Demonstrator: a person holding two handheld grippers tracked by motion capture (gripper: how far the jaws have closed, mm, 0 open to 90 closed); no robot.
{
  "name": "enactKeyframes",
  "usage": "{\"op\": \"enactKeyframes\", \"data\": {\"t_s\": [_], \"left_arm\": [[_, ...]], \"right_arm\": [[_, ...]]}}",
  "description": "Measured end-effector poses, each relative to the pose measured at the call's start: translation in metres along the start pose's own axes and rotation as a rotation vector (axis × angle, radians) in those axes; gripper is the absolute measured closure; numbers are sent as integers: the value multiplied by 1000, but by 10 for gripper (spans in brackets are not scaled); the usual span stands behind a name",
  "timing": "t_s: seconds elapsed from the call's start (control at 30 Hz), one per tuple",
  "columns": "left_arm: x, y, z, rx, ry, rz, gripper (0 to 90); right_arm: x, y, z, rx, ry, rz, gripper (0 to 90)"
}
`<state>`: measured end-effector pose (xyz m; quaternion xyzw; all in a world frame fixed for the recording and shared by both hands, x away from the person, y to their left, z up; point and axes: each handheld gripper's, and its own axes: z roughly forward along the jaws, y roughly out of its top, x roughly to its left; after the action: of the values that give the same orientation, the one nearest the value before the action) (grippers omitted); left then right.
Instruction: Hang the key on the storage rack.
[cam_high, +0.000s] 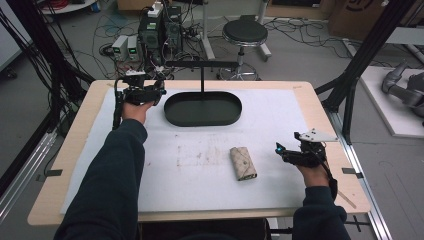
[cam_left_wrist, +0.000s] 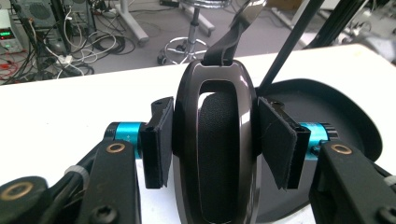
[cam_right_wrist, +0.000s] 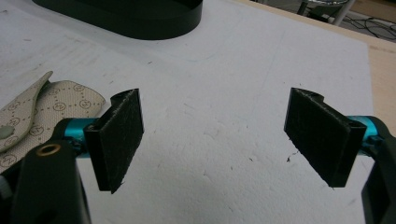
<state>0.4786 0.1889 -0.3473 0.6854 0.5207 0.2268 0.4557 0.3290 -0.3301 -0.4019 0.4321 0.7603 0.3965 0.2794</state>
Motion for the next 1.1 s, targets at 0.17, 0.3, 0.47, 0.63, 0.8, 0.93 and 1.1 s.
{"op": "enactKeyframes", "data": {"t_s": [0.17,0.3,0.47,0.63,0.8,0.93,1.1], "left_arm": [[4,-5,-8,-42,22,40,356],[9,-18,-20,-70,5,60,242],[12,-38,-41,-106,-47,107,225],[12,-57,-65,-168,-53,139,234],[13,-80,-86,-234,-35,194,235],[15,-95,-98,-229,-18,208,228],[15,-111,-110,-246,2,201,223]], "right_arm": [[0,0,0,-1,-1,-1,202],[1,0,0,-3,0,-5,202],[3,1,1,1,3,-10,202],[4,2,2,1,0,-10,202],[6,4,4,1,3,-13,202],[7,5,7,7,4,-19,202],[10,6,8,6,6,-26,202]]}}
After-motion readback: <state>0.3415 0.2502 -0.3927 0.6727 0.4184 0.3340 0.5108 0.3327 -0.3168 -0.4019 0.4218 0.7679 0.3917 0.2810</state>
